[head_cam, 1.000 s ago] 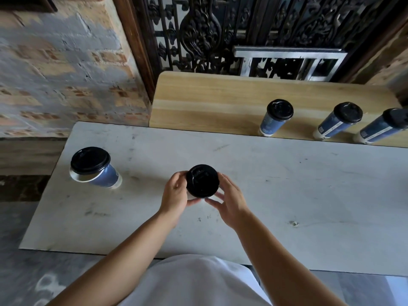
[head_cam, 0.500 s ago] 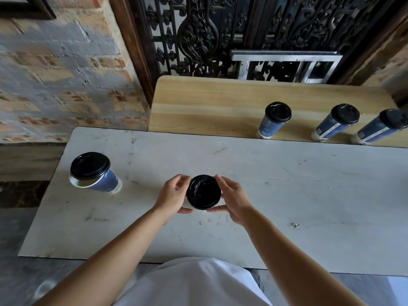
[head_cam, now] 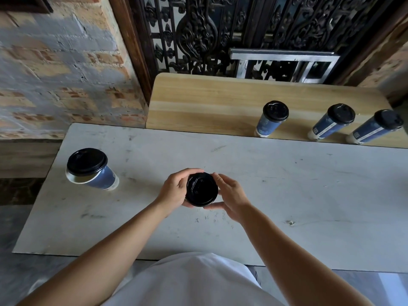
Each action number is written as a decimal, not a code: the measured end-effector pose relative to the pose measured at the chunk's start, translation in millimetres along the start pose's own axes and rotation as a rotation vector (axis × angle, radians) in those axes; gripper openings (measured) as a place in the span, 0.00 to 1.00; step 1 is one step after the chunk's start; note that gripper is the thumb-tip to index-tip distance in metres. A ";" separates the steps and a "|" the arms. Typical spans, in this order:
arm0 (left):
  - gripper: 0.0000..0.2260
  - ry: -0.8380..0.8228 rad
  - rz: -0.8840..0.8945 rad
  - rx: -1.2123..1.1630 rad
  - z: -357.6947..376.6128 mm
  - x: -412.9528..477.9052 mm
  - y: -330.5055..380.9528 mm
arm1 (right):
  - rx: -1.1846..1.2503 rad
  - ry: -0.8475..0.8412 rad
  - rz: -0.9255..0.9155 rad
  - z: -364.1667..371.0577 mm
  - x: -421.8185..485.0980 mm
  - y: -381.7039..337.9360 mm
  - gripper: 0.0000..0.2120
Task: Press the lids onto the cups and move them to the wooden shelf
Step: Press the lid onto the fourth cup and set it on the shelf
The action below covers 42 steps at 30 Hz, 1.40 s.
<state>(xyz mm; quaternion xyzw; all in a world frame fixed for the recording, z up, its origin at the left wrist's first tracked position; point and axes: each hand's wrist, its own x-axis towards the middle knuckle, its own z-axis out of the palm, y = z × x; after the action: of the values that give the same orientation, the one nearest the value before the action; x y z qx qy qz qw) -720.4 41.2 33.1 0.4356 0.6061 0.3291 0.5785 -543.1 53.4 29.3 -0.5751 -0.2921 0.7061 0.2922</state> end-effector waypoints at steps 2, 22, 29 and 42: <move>0.23 0.016 -0.003 -0.014 0.1 -0.3 0.6 | 0.039 -0.025 -0.026 -2.9 -3.3 3.5 0.15; 0.40 -0.242 0.019 0.138 -21.7 -3.4 -15.2 | -0.370 -0.169 -0.230 -19.9 -5.5 13.8 0.37; 0.41 -0.254 0.025 0.207 -20.8 3.2 -12.5 | -0.487 -0.188 -0.232 -19.4 -0.4 10.4 0.43; 0.41 -0.255 0.041 0.171 -22.3 7.1 -21.8 | -0.425 -0.158 -0.233 -20.4 -2.0 17.0 0.43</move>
<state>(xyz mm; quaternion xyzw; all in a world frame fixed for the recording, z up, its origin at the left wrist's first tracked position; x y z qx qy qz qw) -745.3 41.2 13.0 0.5338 0.5443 0.2302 0.6048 -524.0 42.2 14.5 -0.5290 -0.5203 0.6332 0.2202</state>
